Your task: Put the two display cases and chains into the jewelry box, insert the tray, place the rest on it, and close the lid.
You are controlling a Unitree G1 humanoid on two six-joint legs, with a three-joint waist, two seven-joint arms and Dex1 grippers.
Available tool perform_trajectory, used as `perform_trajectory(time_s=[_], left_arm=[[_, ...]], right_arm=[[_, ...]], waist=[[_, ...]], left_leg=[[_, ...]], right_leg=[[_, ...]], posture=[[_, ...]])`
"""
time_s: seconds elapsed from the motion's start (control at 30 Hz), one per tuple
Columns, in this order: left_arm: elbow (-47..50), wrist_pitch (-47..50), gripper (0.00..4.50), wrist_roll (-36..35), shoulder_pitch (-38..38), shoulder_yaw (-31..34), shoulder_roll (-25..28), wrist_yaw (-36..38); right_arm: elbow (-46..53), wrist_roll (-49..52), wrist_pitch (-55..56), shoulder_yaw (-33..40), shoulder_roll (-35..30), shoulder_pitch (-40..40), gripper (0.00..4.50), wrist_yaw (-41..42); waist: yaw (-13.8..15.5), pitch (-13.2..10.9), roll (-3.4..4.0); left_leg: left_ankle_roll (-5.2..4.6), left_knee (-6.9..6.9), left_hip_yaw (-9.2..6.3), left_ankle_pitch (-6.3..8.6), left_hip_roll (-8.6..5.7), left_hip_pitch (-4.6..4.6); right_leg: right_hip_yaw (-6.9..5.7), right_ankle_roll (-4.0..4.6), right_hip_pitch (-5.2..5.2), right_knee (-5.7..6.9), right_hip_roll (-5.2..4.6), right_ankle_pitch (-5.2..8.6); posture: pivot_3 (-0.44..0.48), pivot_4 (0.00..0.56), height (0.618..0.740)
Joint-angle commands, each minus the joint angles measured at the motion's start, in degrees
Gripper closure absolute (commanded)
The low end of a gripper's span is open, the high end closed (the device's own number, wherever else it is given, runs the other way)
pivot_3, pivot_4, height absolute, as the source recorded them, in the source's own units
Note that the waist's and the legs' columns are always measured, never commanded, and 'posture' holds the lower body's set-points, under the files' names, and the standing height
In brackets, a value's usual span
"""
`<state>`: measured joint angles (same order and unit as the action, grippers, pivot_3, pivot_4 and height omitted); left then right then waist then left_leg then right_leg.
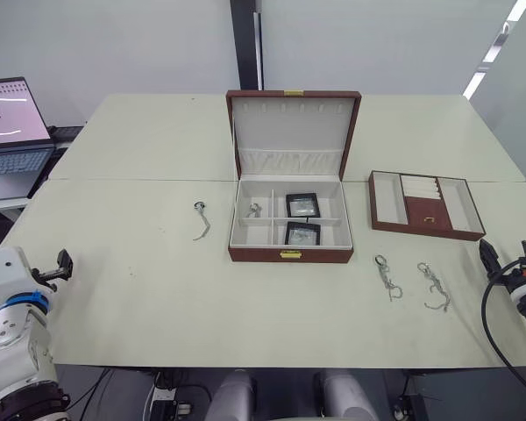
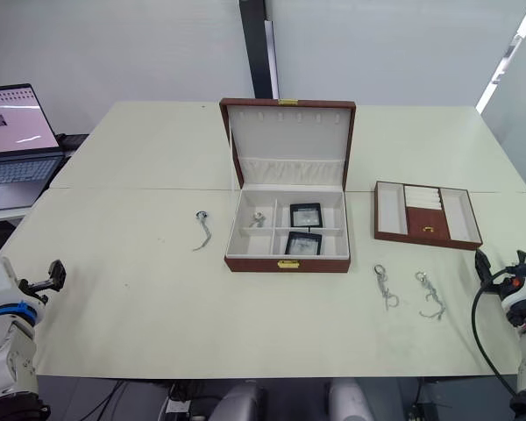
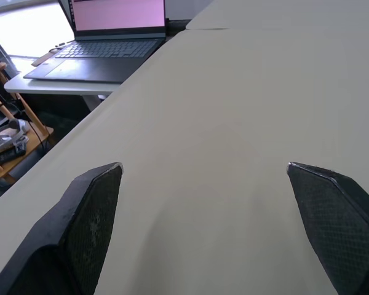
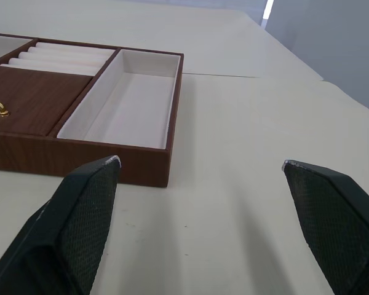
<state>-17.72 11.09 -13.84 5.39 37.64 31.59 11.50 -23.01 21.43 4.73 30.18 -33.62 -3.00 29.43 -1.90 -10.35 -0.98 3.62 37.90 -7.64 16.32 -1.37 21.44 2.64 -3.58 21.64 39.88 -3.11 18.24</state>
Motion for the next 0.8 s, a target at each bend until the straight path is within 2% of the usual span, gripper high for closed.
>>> perform_trajectory(time_s=[0.03,0.2,0.43,0.57,0.8], left_arm=[[1.78,-0.21,0.06,-0.42,0.92,0.01,1.35,-0.91],[3.79,1.52,0.06,-1.6,2.45,-1.23,0.19,-1.56],[10.15,4.17,0.06,-1.64,4.93,-5.24,-4.74,-5.46],[14.47,5.74,0.06,-1.05,6.37,-10.11,-9.49,-7.36],[18.66,6.6,0.06,1.3,9.72,-17.75,-16.39,-10.79]], right_arm=[[-0.02,0.15,1.66,0.78,-0.98,-0.43,0.0,0.84],[5.5,4.04,-0.63,-0.03,-1.73,-0.1,0.0,7.76],[21.41,11.0,-11.79,-5.65,-5.7,1.6,0.0,19.83],[33.43,14.29,-17.97,-12.15,-7.71,3.35,0.0,25.67],[46.65,15.56,-23.25,-19.12,-7.44,1.77,0.0,25.44]], waist=[[0.01,0.0,0.0],[0.0,0.01,0.01],[0.02,0.02,0.02],[0.15,0.03,0.0],[0.32,0.04,-0.05]], left_leg=[[0.0,0.0,0.0,0.0,0.0,0.0],[0.0,0.0,0.0,0.0,-0.01,-0.01],[0.0,0.02,-0.07,0.0,0.03,-0.02],[0.0,0.01,-0.1,0.0,0.04,0.0],[0.01,0.06,-0.16,0.0,-0.04,0.01]], right_leg=[[0.0,0.0,0.0,0.0,0.0,0.0],[-0.01,0.0,-0.02,0.0,0.0,0.0],[-0.05,0.0,-0.09,-0.02,0.0,0.0],[-0.07,0.0,-0.1,-0.08,-0.01,0.0],[-0.15,-0.05,-0.21,-0.22,0.0,-0.03]], posture=[[0.0,0.15,0.74],[0.0,0.15,0.74],[0.0,0.15,0.74],[0.0,0.15,0.74],[0.0,0.15,0.74]])
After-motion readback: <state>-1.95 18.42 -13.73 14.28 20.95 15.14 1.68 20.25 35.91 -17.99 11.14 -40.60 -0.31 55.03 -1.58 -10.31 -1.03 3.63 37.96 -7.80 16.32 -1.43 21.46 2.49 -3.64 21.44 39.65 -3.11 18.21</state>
